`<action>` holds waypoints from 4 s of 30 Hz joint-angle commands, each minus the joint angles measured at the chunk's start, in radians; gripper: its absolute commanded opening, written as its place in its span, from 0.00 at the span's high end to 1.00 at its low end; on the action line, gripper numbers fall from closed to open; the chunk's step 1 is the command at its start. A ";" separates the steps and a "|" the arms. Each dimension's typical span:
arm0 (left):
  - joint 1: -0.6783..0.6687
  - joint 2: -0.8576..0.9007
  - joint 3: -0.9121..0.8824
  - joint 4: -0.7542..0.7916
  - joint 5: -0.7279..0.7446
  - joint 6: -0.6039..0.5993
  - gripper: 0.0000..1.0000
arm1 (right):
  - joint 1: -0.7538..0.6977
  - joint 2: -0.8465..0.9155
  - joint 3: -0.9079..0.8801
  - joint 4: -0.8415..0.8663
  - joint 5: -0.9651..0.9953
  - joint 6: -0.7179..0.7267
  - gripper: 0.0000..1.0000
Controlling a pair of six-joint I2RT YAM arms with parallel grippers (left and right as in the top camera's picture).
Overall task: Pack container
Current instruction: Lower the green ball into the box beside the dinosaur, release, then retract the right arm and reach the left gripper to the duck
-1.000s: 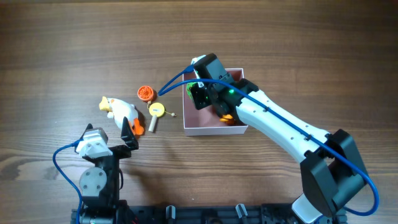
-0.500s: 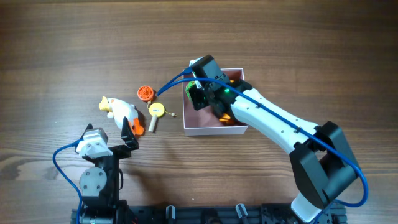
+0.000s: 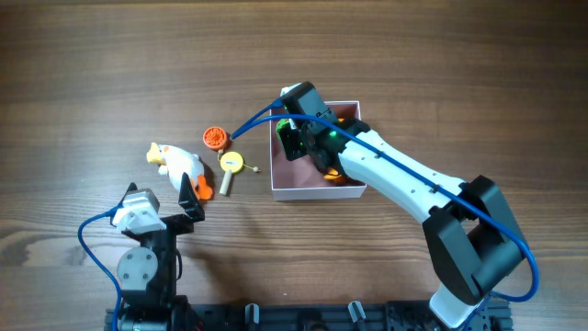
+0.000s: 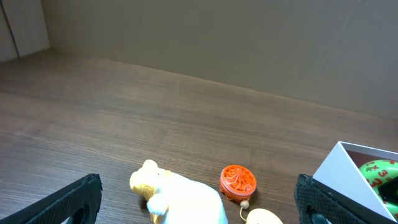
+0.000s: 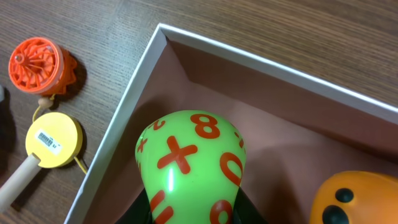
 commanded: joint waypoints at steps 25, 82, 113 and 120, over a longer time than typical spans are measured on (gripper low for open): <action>0.002 -0.008 -0.005 0.003 0.009 0.023 0.00 | 0.001 -0.002 -0.002 -0.009 0.037 0.000 0.07; 0.002 0.164 0.525 -0.476 0.210 -0.161 0.01 | -0.573 -0.470 -0.003 -0.436 0.223 0.084 0.00; 0.002 1.040 0.988 -1.061 0.212 -0.264 0.00 | -0.573 -0.470 -0.003 -0.436 0.223 0.085 0.00; 0.002 1.123 0.983 -0.891 0.147 -0.358 0.00 | -0.573 -0.470 -0.003 -0.436 0.223 0.084 0.00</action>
